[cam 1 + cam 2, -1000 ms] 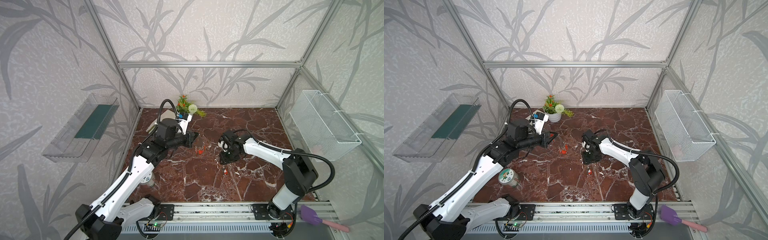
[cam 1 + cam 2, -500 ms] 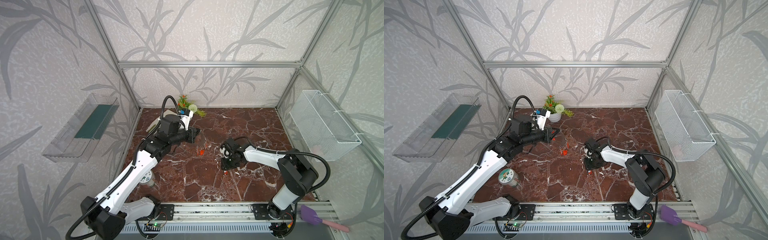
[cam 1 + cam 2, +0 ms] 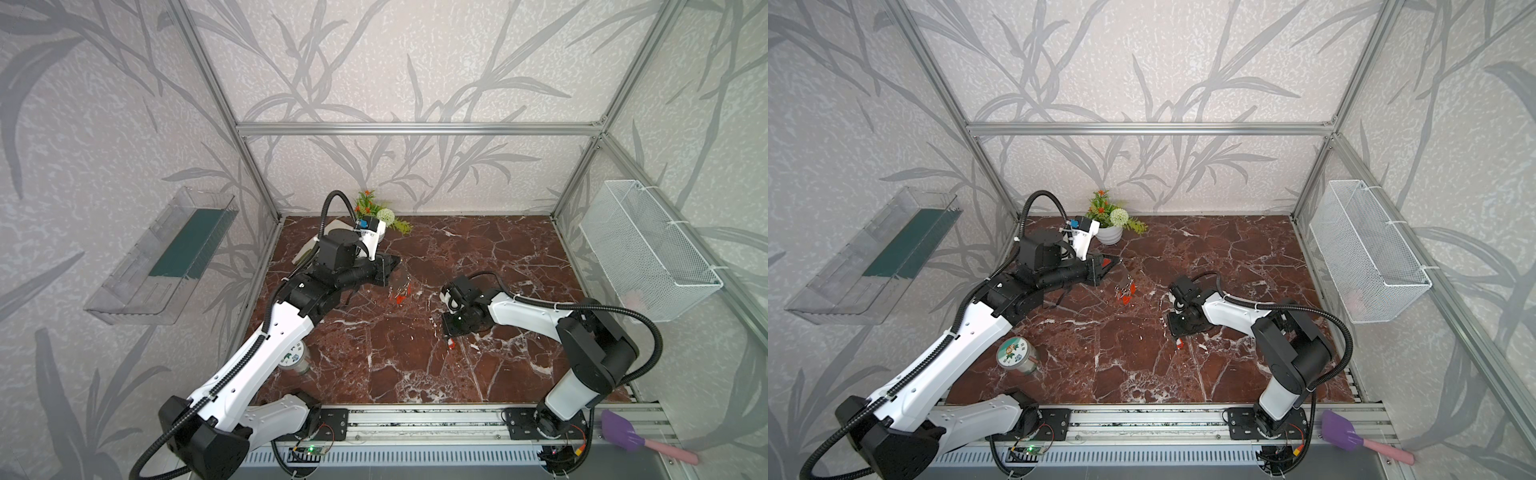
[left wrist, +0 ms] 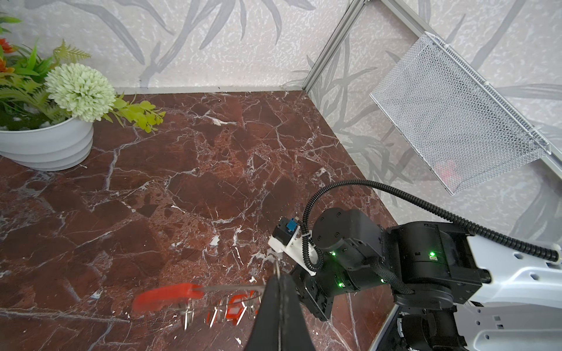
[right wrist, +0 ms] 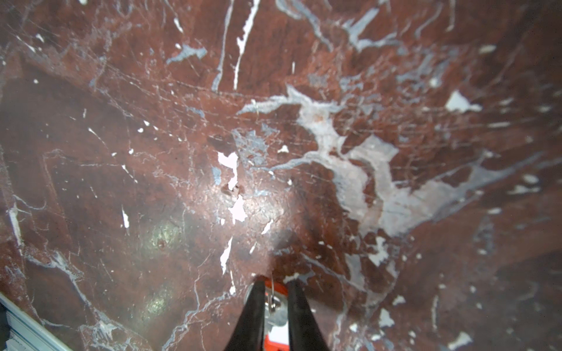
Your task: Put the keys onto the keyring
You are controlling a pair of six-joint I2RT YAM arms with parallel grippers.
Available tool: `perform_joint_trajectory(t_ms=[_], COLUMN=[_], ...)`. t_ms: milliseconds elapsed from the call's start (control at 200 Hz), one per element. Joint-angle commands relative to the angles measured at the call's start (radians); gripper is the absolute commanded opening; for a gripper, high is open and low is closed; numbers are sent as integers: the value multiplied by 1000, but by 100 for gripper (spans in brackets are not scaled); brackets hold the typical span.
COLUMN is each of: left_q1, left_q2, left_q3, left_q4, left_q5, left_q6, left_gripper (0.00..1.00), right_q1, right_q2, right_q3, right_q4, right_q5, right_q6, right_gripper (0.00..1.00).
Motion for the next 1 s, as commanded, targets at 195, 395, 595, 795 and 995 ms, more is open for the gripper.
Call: perform_joint_trajectory(t_ms=[195, 395, 595, 795, 995], left_q1=[-1, -2, -1, -1, 0], left_q2=[-31, -31, -41, -44, -44], left_q3=[-20, -47, -83, -116, -133], left_q4=[48, 74, 109, 140, 148], left_q5=[9, 14, 13, 16, 22], left_q6=[-12, -7, 8, 26, 54], left_gripper=[0, 0, 0, 0, 0], right_q1=[-2, -3, -4, -11, -24], right_q2=[0, 29, 102, 191, 250], right_q3=[41, 111, 205, 305, 408], right_q4=[-60, -176, -336, -488, -611], right_q5=[0, 2, -18, -27, -48], right_q6=[-21, -60, -123, -181, -210], right_gripper=[1, 0, 0, 0, 0])
